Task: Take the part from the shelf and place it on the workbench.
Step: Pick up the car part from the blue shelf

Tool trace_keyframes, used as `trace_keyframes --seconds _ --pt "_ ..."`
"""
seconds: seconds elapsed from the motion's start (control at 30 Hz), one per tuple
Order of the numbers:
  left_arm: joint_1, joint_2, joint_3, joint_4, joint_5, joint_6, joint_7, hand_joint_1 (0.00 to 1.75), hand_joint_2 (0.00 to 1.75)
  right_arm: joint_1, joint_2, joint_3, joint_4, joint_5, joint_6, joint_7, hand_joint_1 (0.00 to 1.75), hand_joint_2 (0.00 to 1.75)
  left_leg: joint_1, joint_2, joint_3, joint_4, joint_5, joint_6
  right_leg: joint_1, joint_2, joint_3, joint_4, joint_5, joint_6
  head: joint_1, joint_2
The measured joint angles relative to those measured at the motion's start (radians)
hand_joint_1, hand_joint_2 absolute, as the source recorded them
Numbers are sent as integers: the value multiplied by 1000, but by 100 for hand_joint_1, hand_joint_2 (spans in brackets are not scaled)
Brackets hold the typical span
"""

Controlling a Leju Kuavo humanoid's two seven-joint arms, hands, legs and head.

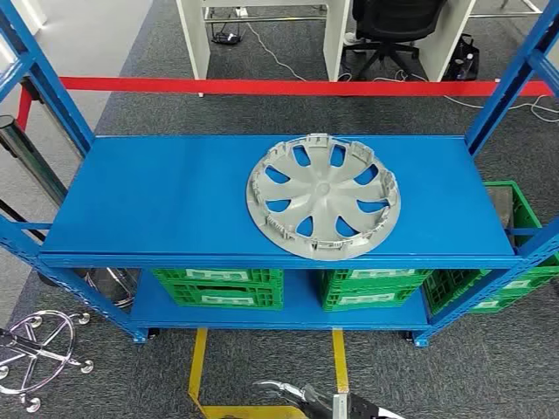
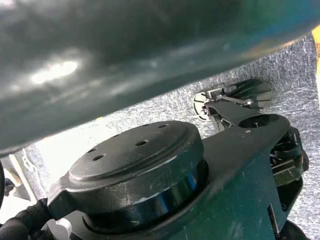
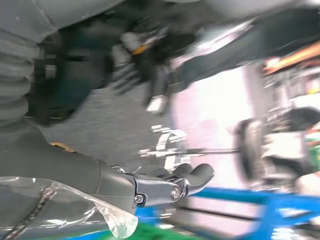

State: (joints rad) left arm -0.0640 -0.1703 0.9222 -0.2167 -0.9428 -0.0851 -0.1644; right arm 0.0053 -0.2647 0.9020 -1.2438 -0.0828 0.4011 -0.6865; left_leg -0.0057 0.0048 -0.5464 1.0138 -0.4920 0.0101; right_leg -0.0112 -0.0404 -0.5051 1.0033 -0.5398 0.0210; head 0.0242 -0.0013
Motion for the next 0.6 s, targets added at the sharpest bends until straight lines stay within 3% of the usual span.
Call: trace_keyframes --seconds 0.33,0.6 --pt "-4 -1 18 2 -1 -2 3 0 0 0 -10 -76 -252 67 19 -11 0 175 0 0 0 0 0 0 0 -1 0 0 0 0 0 0" --pt "-4 -2 34 2 2 -1 3 0 0 11 -10 -71 -376 204 -173 6 0 175 0 0 0 0 0 0 -1 0 0 0 0 0 0 0"
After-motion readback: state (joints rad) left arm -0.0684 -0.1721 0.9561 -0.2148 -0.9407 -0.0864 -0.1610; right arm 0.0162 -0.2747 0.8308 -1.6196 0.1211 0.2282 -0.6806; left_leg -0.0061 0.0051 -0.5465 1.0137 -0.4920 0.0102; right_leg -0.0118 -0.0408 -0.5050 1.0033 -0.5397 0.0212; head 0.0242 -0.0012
